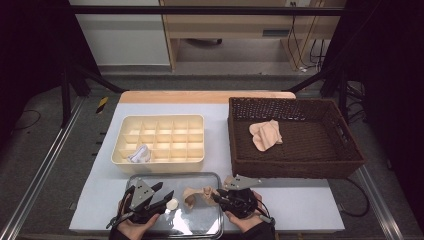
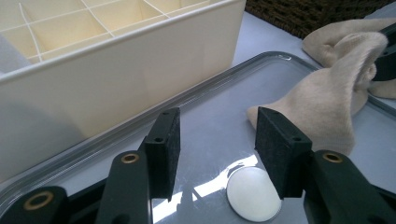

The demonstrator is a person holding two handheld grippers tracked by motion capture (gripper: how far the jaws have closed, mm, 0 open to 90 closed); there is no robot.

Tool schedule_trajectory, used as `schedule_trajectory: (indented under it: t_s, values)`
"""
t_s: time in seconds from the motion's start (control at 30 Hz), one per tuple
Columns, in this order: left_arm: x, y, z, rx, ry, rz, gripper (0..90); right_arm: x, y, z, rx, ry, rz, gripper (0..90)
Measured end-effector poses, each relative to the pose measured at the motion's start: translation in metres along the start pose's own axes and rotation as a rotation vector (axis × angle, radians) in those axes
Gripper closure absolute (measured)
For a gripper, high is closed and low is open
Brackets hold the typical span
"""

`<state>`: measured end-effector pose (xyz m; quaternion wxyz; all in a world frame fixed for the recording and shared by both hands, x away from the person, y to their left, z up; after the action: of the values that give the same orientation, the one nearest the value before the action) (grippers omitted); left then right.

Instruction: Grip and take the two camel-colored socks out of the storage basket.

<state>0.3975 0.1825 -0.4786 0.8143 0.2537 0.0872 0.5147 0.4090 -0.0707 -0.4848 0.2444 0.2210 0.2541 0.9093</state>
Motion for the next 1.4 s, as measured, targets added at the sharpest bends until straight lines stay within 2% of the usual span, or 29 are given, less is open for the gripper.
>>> schedule_trajectory:
  t_s: [0.03, 0.2, 0.27, 0.3, 0.4, 0.57, 0.77, 0.87, 0.93, 1.03, 1.07, 1.17, 1.27, 1.3, 1.33, 1.4]
  values:
    - [0.000, 0.001, 0.001, -0.008, 0.009, 0.001, 48.9, -0.001, -0.001, 0.001, 0.002, 0.011, -0.010, 72.9]
    - [-0.002, 0.005, 0.002, -0.037, 0.019, 0.008, 47.9, -0.001, -0.001, 0.003, 0.013, 0.012, -0.001, 71.9]
    - [-0.003, 0.007, 0.004, -0.039, 0.029, 0.002, 48.3, -0.001, -0.001, 0.003, 0.015, 0.012, -0.002, 71.6]
    - [-0.006, 0.010, 0.005, -0.045, 0.041, -0.014, 48.5, -0.001, -0.001, 0.003, 0.015, 0.017, -0.004, 71.6]
    - [-0.009, 0.014, 0.008, -0.051, 0.045, -0.033, 48.8, -0.001, -0.001, 0.003, 0.017, 0.022, -0.006, 71.5]
    - [-0.025, 0.017, 0.009, -0.044, 0.030, -0.067, 46.2, -0.002, -0.003, 0.001, 0.031, 0.002, -0.002, 72.6]
    - [-0.037, 0.015, 0.007, -0.023, 0.017, -0.095, 45.8, -0.002, -0.004, 0.002, 0.040, -0.011, -0.013, 73.3]
    - [-0.043, 0.014, 0.005, -0.012, 0.012, -0.110, 46.0, -0.002, -0.003, 0.004, 0.038, -0.016, -0.001, 75.3]
    - [-0.050, 0.010, 0.002, 0.014, -0.005, -0.112, 48.5, -0.002, -0.003, 0.004, 0.033, -0.009, -0.005, 75.3]
    - [-0.054, 0.005, -0.001, 0.037, -0.016, -0.107, 51.8, -0.002, -0.003, 0.004, 0.032, -0.008, -0.003, 75.4]
    - [-0.055, 0.000, -0.003, 0.057, -0.017, -0.099, 56.6, -0.002, -0.004, 0.003, 0.050, -0.031, 0.002, 75.4]
    - [-0.053, -0.004, -0.005, 0.071, -0.013, -0.097, 61.8, -0.003, -0.004, 0.002, 0.043, -0.031, 0.000, 75.0]
    - [-0.050, -0.005, -0.005, 0.073, -0.010, -0.095, 70.5, -0.004, -0.004, 0.001, 0.040, -0.015, -0.032, 72.1]
    - [-0.047, -0.004, -0.004, 0.068, -0.003, -0.101, 76.8, -0.004, -0.003, 0.001, 0.030, -0.010, -0.035, 78.1]
    - [-0.047, -0.004, -0.004, 0.068, -0.003, -0.101, 79.0, -0.004, -0.003, 0.001, 0.030, -0.010, -0.035, 78.1]
    - [-0.045, -0.002, -0.002, 0.054, 0.001, -0.106, 81.1, -0.002, -0.002, 0.001, 0.029, -0.002, -0.001, 84.4]
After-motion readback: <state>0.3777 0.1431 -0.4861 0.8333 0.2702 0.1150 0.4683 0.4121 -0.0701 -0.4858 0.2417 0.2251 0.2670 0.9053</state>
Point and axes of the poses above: each handheld gripper's, and its own axes: y roughly backward along the jaws, z roughly out of its top, x roughly to its left, the point moved 4 cm from there along -y, roughly forward along the jaws, and after that the axes turned 11 degrees about z, right-handed, at the moved point
